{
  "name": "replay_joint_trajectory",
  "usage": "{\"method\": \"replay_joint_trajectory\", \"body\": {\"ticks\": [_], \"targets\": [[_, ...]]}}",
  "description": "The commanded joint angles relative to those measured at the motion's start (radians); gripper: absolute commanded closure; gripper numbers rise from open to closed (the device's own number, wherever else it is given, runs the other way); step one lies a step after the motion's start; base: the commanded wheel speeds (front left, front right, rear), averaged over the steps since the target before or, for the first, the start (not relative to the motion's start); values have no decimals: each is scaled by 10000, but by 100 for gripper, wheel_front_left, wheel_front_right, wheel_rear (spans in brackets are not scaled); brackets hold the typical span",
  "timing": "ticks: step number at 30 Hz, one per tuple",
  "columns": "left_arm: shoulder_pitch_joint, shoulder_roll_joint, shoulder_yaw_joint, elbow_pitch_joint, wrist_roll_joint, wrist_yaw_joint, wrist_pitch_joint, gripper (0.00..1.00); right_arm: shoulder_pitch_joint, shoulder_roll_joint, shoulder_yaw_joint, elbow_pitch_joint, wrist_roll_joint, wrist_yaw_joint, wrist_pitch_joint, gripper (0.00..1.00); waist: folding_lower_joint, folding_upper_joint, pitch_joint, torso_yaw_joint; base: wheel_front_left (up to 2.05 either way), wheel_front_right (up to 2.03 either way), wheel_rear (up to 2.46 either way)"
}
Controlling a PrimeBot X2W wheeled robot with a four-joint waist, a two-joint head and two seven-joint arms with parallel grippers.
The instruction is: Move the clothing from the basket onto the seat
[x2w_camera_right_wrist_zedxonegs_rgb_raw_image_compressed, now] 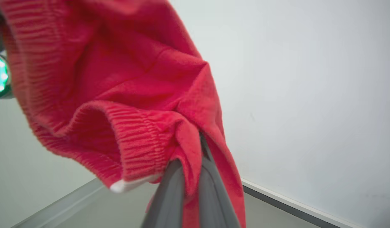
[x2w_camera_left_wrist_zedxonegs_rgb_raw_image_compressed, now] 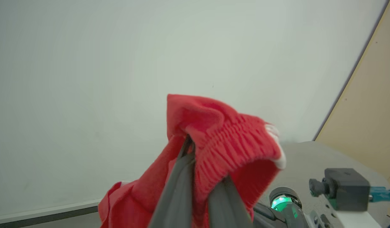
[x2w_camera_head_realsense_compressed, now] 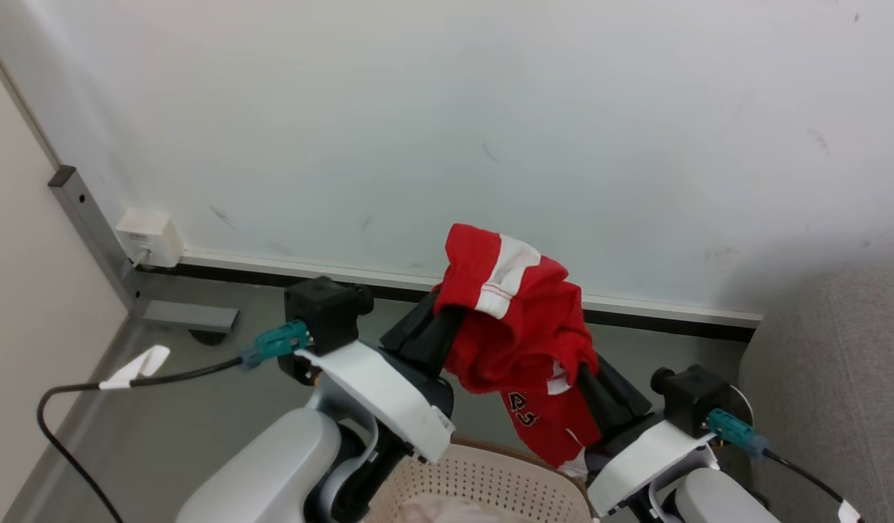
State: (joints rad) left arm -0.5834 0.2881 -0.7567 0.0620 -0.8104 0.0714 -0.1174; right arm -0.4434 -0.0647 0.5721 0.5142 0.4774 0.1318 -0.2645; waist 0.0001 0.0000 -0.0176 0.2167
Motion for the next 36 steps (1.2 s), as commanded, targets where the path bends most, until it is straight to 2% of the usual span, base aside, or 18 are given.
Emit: {"method": "replay_joint_trajectory", "body": {"ticks": [1, 10, 11, 13, 14, 16, 17, 18, 28, 36], "targets": [[215, 118, -3, 61, -65, 16, -86, 100, 240, -194, -238, -201, -68, -21, 2, 100, -1, 0, -2, -62, 0, 0, 0], [863, 457, -254, -92, 91, 51, -147, 100, 798, -456, -1642, -1285, 64, -21, 2, 100, -1, 0, -6, -547, 0, 0, 0], [931, 475, -295, -133, 118, 56, -179, 87, 811, -470, -1739, -1351, 111, -21, 2, 100, -1, 0, 3, -621, 0, 0, 0], [1071, 505, -379, -186, 152, 49, -250, 83, 818, -519, -1904, -1529, 207, -21, 2, 100, -1, 0, 29, -780, 0, 0, 0], [1133, 515, -426, -196, 181, 37, -271, 75, 812, -557, -1976, -1607, 249, -21, 2, 100, -1, 0, 48, -863, 0, 0, 0], [1218, 528, -550, -194, 302, -21, -358, 51, 765, -631, -2109, -1801, 306, -21, 2, 100, -1, 0, 98, -1050, 0, 0, 0], [1262, 519, -607, -177, 308, -60, -363, 22, 732, -658, -2154, -1902, 352, -21, 2, 100, -1, 0, 128, -1155, 0, 0, 0], [1296, 504, -667, -161, 334, -81, -410, 0, 696, -697, -2187, -2001, 402, -21, 2, 100, -1, 0, 162, -1262, 0, 0, 0], [1330, 443, -1008, 170, 872, -188, -871, 0, 544, -1247, -2640, -3025, 723, -22, 2, 100, -1, 0, 430, -2445, 0, 0, 0], [1099, 509, -1007, 447, 1445, -26, -1210, 0, 650, -1623, -2633, -3439, 1031, -22, 2, 100, -1, 0, 612, -3742, 0, 0, 0]]}}
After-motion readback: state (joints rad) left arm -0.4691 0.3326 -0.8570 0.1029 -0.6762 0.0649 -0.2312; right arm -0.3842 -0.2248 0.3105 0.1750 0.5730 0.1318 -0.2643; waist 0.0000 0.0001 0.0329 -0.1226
